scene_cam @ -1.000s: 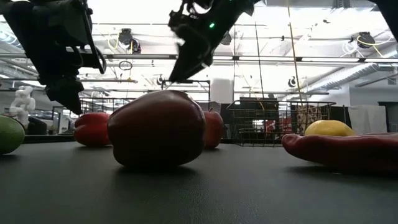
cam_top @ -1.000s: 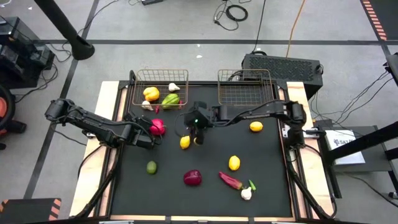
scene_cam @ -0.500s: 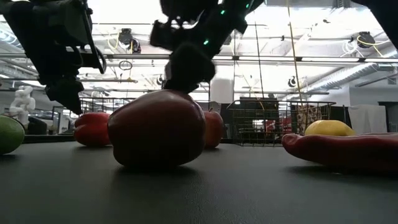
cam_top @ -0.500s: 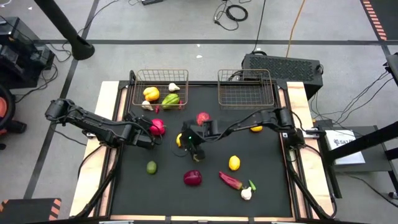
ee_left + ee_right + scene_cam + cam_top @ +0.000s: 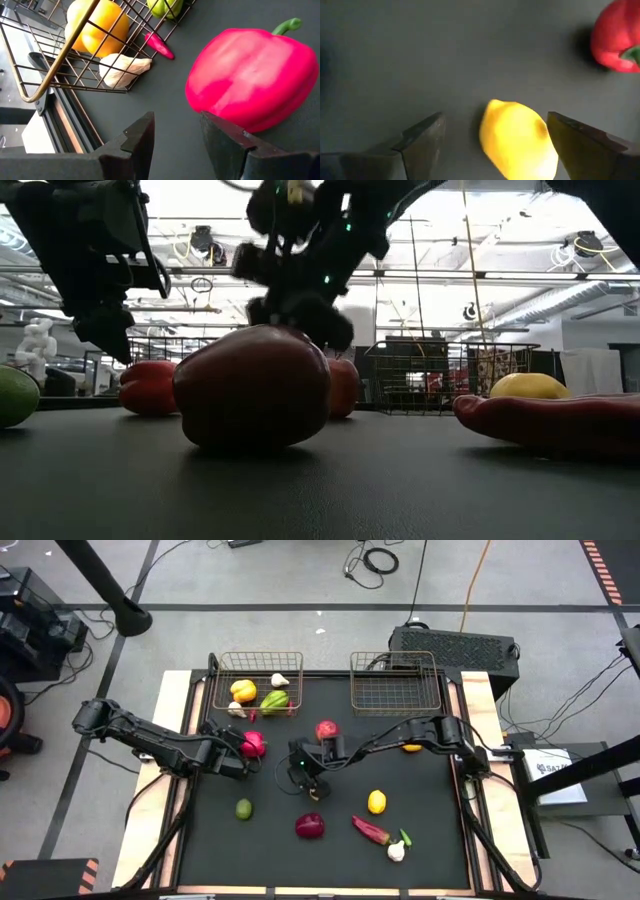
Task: Sort produce into baskets
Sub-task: Put the top left yellow lemon into the right wire basket
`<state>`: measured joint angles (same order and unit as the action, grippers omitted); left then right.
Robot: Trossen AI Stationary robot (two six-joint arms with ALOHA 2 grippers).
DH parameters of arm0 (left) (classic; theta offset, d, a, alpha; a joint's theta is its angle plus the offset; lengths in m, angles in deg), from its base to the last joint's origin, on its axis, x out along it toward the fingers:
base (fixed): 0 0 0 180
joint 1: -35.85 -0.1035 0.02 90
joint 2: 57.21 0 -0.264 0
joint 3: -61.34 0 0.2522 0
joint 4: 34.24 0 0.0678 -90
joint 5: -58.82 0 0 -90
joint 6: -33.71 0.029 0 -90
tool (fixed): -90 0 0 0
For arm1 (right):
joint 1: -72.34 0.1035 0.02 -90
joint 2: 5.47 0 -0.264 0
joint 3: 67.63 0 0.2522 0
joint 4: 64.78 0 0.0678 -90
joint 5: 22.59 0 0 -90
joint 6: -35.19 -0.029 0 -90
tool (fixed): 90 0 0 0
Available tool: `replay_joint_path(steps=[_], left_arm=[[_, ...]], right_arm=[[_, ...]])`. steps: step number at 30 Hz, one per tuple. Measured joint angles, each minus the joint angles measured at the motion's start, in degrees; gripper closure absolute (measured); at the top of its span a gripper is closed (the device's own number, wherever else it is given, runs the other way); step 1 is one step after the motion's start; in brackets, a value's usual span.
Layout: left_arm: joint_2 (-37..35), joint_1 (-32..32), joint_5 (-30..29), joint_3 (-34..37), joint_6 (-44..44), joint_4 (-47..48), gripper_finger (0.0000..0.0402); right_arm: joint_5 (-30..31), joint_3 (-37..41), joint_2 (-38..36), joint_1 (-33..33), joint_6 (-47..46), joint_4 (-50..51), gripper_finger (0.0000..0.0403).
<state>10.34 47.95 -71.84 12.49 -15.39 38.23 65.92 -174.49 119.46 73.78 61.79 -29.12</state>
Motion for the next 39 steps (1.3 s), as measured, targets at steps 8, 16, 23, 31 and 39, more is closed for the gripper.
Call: replay_joint_path(steps=[8, 16, 23, 31, 39], left_arm=[[0.0, 0.0, 0.0, 0.0, 0.4, -0.3, 0.0235], [0.0, 0.0, 0.0, 0.0, 0.4, -0.3, 0.0235], [0.0, 0.0, 0.0, 0.0, 0.3, -0.3, 0.0235], [0.0, 0.0, 0.0, 0.0, 0.3, -0.3, 0.0235], [0.0, 0.0, 0.0, 0.0, 0.1, -0.3, 0.0235]], right_arm=[[0.0, 0.0, 2.6, -2.3, 0.3, 0.5, 0.0065], [-0.1, 0.0, 2.6, -2.5, -0.6, 0.4, 0.0079], [-0.1, 0.0, 2.6, -2.5, -4.1, -0.2, 0.0161], [0.1, 0.0, -1.5, -2.2, -6.0, 5.5, 0.0196], [1.3, 0.0, -11.8, -2.5, -5.5, 15.5, 0.0177]])
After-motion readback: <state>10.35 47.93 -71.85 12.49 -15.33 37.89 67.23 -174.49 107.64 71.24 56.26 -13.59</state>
